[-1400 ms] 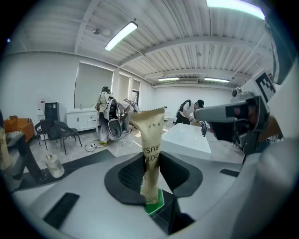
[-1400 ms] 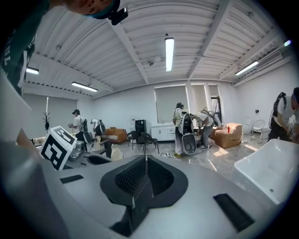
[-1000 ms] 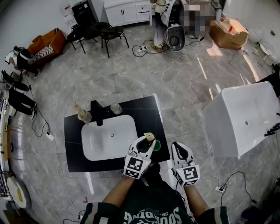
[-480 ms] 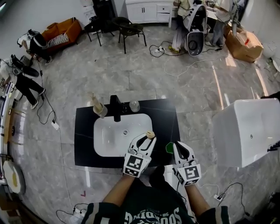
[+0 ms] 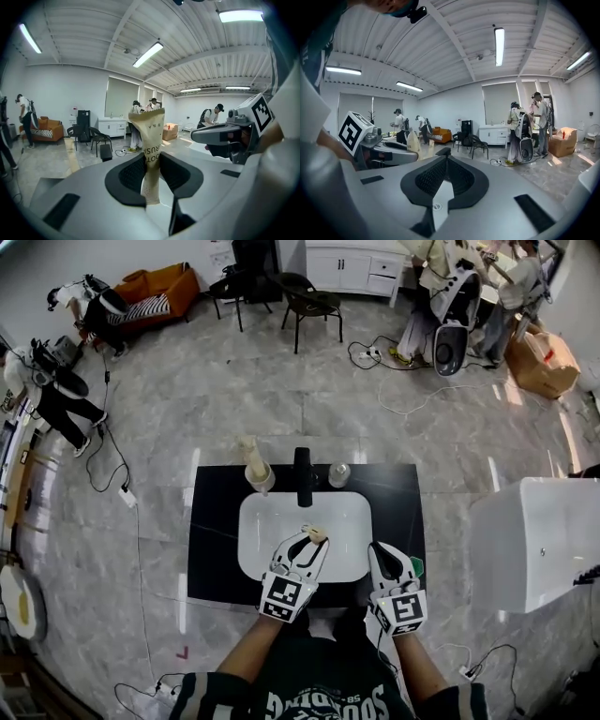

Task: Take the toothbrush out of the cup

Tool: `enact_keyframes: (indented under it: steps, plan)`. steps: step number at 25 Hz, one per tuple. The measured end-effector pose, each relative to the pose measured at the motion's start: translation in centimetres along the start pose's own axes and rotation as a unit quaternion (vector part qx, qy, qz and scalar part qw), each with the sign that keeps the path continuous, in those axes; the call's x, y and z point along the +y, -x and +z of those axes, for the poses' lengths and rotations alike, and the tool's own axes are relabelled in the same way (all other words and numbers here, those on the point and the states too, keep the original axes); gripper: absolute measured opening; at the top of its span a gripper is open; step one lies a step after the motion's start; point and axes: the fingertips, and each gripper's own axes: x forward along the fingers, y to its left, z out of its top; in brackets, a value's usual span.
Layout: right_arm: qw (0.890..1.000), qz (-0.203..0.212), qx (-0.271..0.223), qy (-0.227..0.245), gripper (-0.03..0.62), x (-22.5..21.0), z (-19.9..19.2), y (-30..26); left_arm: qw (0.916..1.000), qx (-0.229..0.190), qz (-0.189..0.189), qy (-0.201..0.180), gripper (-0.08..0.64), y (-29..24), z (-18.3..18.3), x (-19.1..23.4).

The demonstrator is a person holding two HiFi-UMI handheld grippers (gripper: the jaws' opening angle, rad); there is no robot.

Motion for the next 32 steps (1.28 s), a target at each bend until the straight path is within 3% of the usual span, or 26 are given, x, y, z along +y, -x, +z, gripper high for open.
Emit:
enact_keyframes:
  steps: [11, 17, 21, 26, 32]
  plan:
    - [0.999, 0.034, 0.012, 0.004, 0.041, 9.7, 0.7, -8.9, 0.9981, 0.005, 0.059, 0.017, 0.101, 9.1, -2.6, 13.6]
    - [0.997, 0.07, 0.009, 0.011, 0.041, 14.6, 1.4, -12.5, 0.9947, 0.035, 0.091, 0.034, 0.097, 13.5, -5.9, 18.4]
    - [0.995, 0.098, 0.013, 0.022, 0.041, 16.7, 1.6, -14.0, 0.9903, 0.082, 0.101, 0.048, 0.094, 15.6, -8.5, 19.8]
    - [0.992, 0.123, 0.02, 0.025, 0.041, 17.6, 1.3, -15.4, 0.9811, 0.126, 0.121, 0.084, 0.089, 17.2, -11.3, 20.8]
    - [0.988, 0.148, 0.032, 0.022, 0.041, 18.1, 0.0, -16.9, 0.9574, 0.223, 0.114, 0.143, 0.087, 17.8, -17.3, 20.8]
